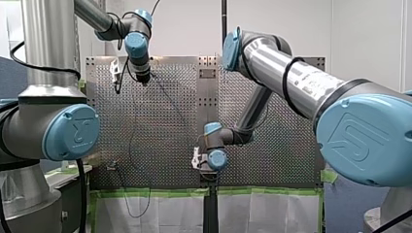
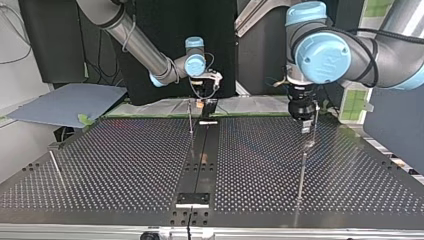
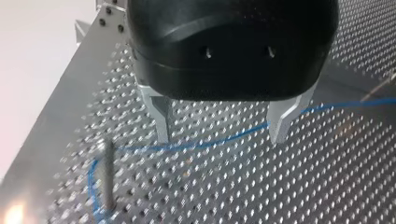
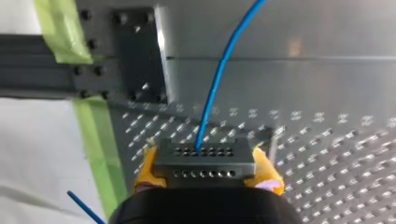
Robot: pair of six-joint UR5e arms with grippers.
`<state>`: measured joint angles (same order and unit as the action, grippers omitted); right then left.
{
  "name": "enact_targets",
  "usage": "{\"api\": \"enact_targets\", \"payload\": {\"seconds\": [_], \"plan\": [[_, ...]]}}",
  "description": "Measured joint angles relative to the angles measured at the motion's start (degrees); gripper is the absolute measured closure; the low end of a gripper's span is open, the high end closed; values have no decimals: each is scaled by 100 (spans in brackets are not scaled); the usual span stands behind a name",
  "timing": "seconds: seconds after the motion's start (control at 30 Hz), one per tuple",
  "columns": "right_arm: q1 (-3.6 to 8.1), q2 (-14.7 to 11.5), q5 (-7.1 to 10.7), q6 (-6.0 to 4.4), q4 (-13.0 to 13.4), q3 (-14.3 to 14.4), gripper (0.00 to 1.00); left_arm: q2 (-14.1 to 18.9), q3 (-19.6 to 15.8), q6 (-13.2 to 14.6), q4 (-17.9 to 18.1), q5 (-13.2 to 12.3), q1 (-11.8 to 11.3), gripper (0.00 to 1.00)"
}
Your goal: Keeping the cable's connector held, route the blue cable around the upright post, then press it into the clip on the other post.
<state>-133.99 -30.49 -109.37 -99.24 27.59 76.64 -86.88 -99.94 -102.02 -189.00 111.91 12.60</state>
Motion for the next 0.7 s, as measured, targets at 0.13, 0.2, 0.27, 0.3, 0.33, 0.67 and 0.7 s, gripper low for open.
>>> {"api": "enact_targets", "payload": {"seconds": [0.13, 0.2, 0.27, 0.3, 0.33, 0.67, 0.7], "plan": [[6, 181, -178, 2, 23, -1, 100, 37, 1, 15, 98, 188, -34, 0], [6, 253, -263, 6, 34, -2, 100, 43, 2, 3, 196, 220, -69, 0], [6, 281, -304, 16, 40, -3, 100, 44, 2, -24, 297, 199, -115, 0], [6, 290, -318, 29, 44, -3, 100, 44, 2, -40, 343, 171, -139, 0], [6, 294, -326, 40, 47, -4, 100, 44, 3, -60, 393, 139, -164, 0], [-5, 273, -338, 244, 47, -6, 100, -107, 2, -292, 877, -378, -652, 0], [-13, 267, -342, 273, 42, -7, 100, -121, 2, -299, 865, -431, -693, 0]]}}
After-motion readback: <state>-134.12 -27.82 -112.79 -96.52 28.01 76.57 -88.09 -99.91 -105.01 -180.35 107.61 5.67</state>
